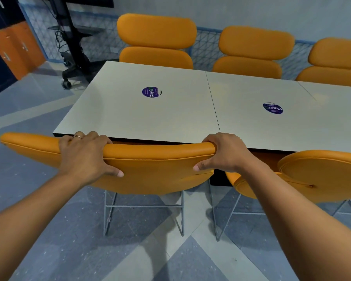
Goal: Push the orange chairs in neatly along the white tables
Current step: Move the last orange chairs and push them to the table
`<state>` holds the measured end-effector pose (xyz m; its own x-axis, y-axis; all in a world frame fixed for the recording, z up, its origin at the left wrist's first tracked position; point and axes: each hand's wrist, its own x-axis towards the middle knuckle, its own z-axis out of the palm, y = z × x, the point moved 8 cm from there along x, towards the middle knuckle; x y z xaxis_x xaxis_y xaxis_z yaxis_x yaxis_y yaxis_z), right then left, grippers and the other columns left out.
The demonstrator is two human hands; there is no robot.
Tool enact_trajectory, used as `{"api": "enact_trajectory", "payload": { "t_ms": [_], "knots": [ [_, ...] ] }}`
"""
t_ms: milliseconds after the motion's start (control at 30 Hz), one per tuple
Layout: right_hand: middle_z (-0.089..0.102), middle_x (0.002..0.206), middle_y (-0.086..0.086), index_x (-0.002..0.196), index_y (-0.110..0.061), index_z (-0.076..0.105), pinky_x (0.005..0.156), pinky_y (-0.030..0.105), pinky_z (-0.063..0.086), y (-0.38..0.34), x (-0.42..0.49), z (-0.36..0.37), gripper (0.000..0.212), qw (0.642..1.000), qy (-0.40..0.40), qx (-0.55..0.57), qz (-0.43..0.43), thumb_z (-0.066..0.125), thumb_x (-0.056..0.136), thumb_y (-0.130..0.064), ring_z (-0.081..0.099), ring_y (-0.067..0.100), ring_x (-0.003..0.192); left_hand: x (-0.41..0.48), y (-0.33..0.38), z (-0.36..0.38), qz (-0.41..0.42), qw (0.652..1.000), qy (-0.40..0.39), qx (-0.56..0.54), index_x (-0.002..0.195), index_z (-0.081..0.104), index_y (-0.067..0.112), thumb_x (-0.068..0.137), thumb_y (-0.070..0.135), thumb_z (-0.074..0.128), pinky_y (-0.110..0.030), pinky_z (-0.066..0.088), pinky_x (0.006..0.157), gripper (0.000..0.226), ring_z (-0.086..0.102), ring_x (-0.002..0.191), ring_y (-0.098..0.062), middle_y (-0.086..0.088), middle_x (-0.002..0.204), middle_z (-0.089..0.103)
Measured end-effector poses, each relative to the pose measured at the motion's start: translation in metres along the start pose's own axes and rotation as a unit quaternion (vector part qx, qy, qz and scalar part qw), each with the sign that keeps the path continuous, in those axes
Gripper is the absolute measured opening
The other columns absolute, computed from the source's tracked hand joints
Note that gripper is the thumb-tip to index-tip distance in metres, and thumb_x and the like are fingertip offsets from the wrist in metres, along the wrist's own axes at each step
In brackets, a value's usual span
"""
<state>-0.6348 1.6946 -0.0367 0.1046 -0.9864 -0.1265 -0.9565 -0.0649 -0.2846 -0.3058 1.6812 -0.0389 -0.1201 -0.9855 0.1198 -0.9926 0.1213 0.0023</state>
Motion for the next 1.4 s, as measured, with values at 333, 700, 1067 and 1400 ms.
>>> {"api": "enact_trajectory", "payload": {
  "t_ms": [333, 700, 1067, 1400],
  "knots": [
    [0.061, 0.078, -0.015, 0.101, -0.039, 0.065, 0.058, 0.026, 0.041, 0.008, 0.007, -0.001, 0.089, 0.995, 0.085, -0.043, -0.001, 0.058, 0.036, -0.099, 0.060, 0.012, 0.078, 0.005, -0.002, 0.000, -0.007, 1.000, 0.011, -0.005, 0.101, 0.060, 0.032, 0.037, 0.081, 0.073, -0.043, 0.029, 0.086, 0.082, 0.053, 0.099, -0.028, 0.003, 0.096, 0.061],
    [0.059, 0.070, -0.015, 0.094, -0.038, 0.061, 0.059, 0.028, 0.046, -0.005, -0.013, 0.008, 0.088, 0.993, 0.102, -0.041, 0.032, 0.059, 0.032, -0.100, 0.060, 0.012, 0.074, 0.000, -0.014, 0.001, 0.018, 1.000, 0.004, -0.003, 0.094, 0.055, 0.034, 0.034, 0.083, 0.071, -0.041, 0.028, 0.082, 0.079, 0.052, 0.096, -0.026, 0.005, 0.090, 0.057],
    [0.063, 0.078, -0.013, 0.093, -0.034, 0.061, 0.071, 0.032, 0.048, -0.013, -0.014, 0.011, 0.082, 0.998, 0.049, -0.030, 0.020, 0.068, 0.038, -0.094, 0.060, 0.012, 0.078, -0.007, -0.016, -0.002, 0.000, 1.000, 0.002, -0.012, 0.082, 0.047, 0.034, 0.032, 0.084, 0.071, -0.041, 0.028, 0.084, 0.074, 0.051, 0.093, -0.024, 0.007, 0.079, 0.053],
    [0.066, 0.084, -0.016, 0.095, -0.039, 0.065, 0.065, 0.029, 0.048, 0.013, -0.025, 0.001, 0.085, 0.996, 0.069, -0.005, 0.049, 0.065, 0.031, -0.095, 0.061, 0.012, 0.082, -0.023, 0.012, -0.002, 0.016, 0.999, 0.047, -0.021, 0.080, 0.058, 0.030, 0.033, 0.084, 0.069, -0.040, 0.024, 0.080, 0.073, 0.053, 0.087, -0.023, 0.006, 0.079, 0.060]
  ]
}}
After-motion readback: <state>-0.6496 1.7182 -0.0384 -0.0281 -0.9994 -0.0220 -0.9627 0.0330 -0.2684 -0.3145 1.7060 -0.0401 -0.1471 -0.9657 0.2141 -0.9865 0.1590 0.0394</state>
